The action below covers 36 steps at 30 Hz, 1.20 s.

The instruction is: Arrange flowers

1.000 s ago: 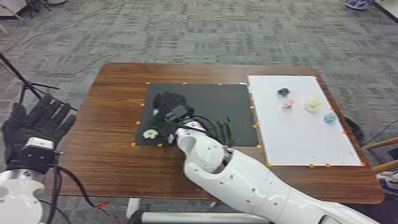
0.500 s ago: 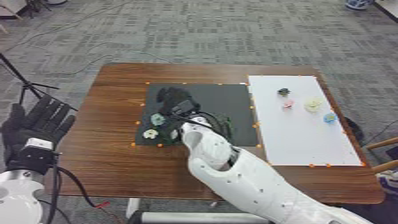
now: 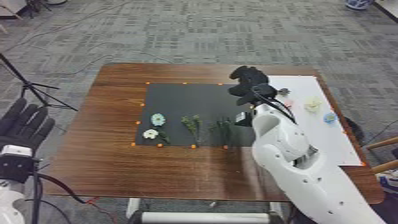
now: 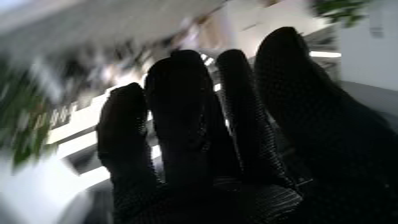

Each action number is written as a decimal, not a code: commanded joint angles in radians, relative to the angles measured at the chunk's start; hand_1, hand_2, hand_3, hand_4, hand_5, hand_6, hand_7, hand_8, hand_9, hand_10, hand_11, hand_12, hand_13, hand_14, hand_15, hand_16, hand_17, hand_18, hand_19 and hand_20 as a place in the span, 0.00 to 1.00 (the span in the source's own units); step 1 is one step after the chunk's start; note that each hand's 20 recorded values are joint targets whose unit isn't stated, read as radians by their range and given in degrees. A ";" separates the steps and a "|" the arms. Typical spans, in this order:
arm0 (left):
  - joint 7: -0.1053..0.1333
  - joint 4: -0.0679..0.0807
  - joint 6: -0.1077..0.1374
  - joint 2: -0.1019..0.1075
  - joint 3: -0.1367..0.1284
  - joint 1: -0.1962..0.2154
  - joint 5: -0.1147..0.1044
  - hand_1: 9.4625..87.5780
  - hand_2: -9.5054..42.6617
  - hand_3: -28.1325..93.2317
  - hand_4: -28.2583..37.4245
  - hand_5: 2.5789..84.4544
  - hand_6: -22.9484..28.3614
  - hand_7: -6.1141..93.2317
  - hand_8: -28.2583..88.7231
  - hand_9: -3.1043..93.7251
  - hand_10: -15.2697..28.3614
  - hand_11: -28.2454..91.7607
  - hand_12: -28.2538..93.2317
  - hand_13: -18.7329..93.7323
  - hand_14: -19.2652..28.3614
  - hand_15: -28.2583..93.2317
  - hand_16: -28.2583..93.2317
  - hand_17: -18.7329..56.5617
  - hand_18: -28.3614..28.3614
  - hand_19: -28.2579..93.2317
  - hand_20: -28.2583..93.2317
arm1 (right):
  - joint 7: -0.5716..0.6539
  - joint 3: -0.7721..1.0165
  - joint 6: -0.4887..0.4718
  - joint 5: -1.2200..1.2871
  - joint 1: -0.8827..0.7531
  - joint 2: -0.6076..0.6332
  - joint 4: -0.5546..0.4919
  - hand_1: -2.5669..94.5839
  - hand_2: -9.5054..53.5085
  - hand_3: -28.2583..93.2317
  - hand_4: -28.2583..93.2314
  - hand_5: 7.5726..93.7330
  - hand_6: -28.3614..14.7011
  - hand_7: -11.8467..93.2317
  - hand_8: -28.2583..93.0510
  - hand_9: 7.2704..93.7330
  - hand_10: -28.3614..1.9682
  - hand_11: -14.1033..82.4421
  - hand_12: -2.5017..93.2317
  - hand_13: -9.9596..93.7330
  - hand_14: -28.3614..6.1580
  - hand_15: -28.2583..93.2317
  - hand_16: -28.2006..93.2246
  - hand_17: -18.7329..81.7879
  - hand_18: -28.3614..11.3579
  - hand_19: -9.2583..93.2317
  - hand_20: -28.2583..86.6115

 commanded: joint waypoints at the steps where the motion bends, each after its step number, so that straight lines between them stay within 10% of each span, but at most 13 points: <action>1: 0.015 -0.012 -0.006 -0.016 -0.017 0.021 0.004 0.16 0.56 0.78 0.00 0.40 0.59 0.16 0.18 0.35 0.65 0.35 0.34 0.36 0.67 0.44 0.20 0.19 0.69 0.42 0.33 | 0.072 0.157 -0.078 -0.067 -0.204 0.214 -0.078 0.54 0.00 0.87 0.00 0.59 0.55 0.24 0.15 0.60 0.40 0.26 0.17 0.78 0.62 0.77 0.50 0.54 0.10 0.93 0.57; 14: 0.025 -0.017 -0.013 -0.018 -0.051 0.039 0.011 0.15 0.56 0.78 0.00 0.40 0.59 0.16 0.18 0.35 0.66 0.35 0.34 0.36 0.67 0.44 0.21 0.19 0.68 0.42 0.33 | 0.177 0.373 -0.158 -0.130 -0.407 0.269 -0.040 0.63 0.00 0.81 0.00 0.52 0.50 0.21 0.15 0.51 0.36 0.22 0.15 0.77 0.74 0.72 0.54 0.53 0.09 0.91 0.55; 36: 0.033 -0.025 -0.005 -0.012 -0.041 0.063 0.011 0.16 0.57 0.78 0.00 0.40 0.59 0.16 0.18 0.35 0.65 0.35 0.34 0.36 0.68 0.44 0.21 0.19 0.68 0.42 0.33 | 0.113 0.231 -0.105 -0.150 -0.193 0.293 0.208 0.62 0.00 0.84 0.00 0.47 0.55 0.22 0.14 0.42 0.46 0.23 0.11 0.76 0.65 0.79 0.52 0.54 0.12 0.92 0.55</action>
